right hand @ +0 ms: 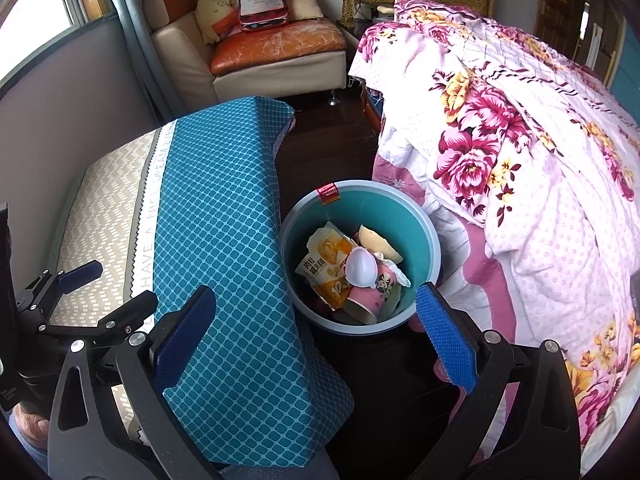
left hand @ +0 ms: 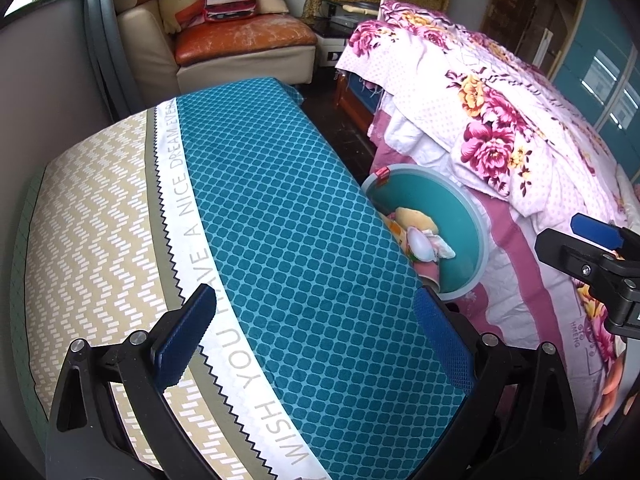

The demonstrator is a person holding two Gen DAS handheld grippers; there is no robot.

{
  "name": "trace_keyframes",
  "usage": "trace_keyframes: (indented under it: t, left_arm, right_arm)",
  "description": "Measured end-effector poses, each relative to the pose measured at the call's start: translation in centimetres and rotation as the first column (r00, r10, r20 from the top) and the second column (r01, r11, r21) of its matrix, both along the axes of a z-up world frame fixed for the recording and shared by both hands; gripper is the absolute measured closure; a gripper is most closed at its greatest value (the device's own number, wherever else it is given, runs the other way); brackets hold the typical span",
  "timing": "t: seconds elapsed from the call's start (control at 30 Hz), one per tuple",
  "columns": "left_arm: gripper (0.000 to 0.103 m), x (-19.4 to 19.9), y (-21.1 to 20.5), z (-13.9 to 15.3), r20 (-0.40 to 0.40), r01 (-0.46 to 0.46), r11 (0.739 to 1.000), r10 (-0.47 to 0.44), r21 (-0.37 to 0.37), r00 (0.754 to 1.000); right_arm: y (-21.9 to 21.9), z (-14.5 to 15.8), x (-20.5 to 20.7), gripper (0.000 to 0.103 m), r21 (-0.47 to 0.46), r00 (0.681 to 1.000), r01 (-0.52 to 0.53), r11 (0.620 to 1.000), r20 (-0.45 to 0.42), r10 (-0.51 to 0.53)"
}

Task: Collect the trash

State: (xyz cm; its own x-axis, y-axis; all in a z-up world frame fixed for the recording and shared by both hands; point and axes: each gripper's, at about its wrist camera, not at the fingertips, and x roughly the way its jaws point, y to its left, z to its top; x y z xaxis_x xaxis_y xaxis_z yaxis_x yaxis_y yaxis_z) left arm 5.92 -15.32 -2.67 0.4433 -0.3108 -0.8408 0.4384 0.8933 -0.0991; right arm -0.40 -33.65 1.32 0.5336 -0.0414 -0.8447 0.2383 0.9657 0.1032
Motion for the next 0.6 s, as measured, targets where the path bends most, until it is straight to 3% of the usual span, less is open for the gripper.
trace_keyframes:
  t: [0.6]
  left_arm:
    - [0.004,1.1,0.6,-1.7,-0.008,-0.028,1.000,0.028,0.012,1.000]
  right_arm:
    - [-0.4,-2.2,0.7,0.007,0.020,0.999,0.006,1.000,-0.043,-0.005]
